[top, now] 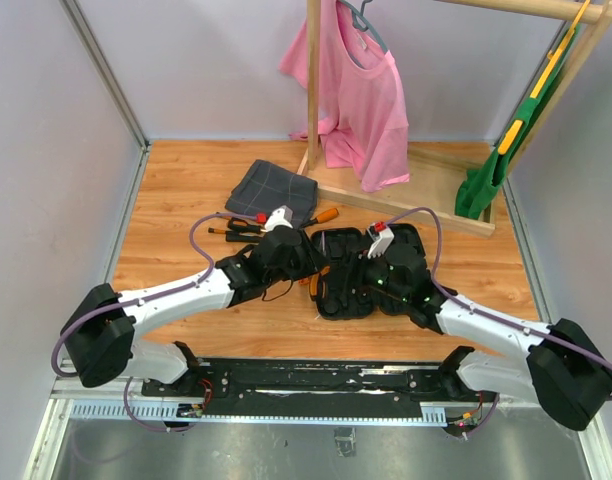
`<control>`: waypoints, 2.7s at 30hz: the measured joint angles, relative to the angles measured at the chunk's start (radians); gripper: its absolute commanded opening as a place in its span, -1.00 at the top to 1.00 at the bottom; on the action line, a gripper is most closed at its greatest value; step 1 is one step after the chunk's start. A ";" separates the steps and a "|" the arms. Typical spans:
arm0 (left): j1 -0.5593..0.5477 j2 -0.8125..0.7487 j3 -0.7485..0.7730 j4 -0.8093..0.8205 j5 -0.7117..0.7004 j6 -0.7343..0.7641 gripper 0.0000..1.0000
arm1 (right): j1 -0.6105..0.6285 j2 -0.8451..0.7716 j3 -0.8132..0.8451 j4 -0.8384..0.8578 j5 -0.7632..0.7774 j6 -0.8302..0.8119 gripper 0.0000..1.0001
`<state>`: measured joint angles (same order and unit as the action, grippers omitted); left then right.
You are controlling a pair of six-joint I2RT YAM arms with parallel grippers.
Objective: Sort the tools into containers
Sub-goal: Pick up the pliers at the center of the board, then place the pliers in the storage box.
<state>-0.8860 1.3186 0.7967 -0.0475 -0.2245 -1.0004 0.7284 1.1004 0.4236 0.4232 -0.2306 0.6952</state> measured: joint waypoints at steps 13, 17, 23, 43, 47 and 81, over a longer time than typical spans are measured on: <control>-0.022 0.023 0.004 0.002 0.001 -0.011 0.99 | 0.000 0.075 0.017 0.051 -0.037 0.035 0.10; -0.022 0.024 0.004 0.013 0.001 -0.013 0.99 | 0.000 0.102 0.032 0.064 -0.055 0.042 0.31; -0.024 0.023 0.004 0.018 0.000 -0.013 0.99 | 0.002 0.119 0.038 0.087 -0.079 0.055 0.71; -0.027 -0.115 -0.028 0.075 -0.004 0.058 -0.22 | 0.004 0.013 0.057 -0.107 -0.008 0.036 0.99; -0.027 -0.160 -0.030 0.050 -0.028 0.106 -0.22 | -0.009 -0.025 0.058 -0.194 0.007 0.010 0.99; -0.027 -0.356 -0.203 -0.147 -0.195 0.074 -0.24 | -0.311 0.430 0.408 -0.568 -0.567 -0.291 0.94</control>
<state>-0.9134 0.9630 0.5934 -0.1944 -0.4194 -0.9260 0.4175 1.5307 0.8314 -0.1448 -0.7975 0.4042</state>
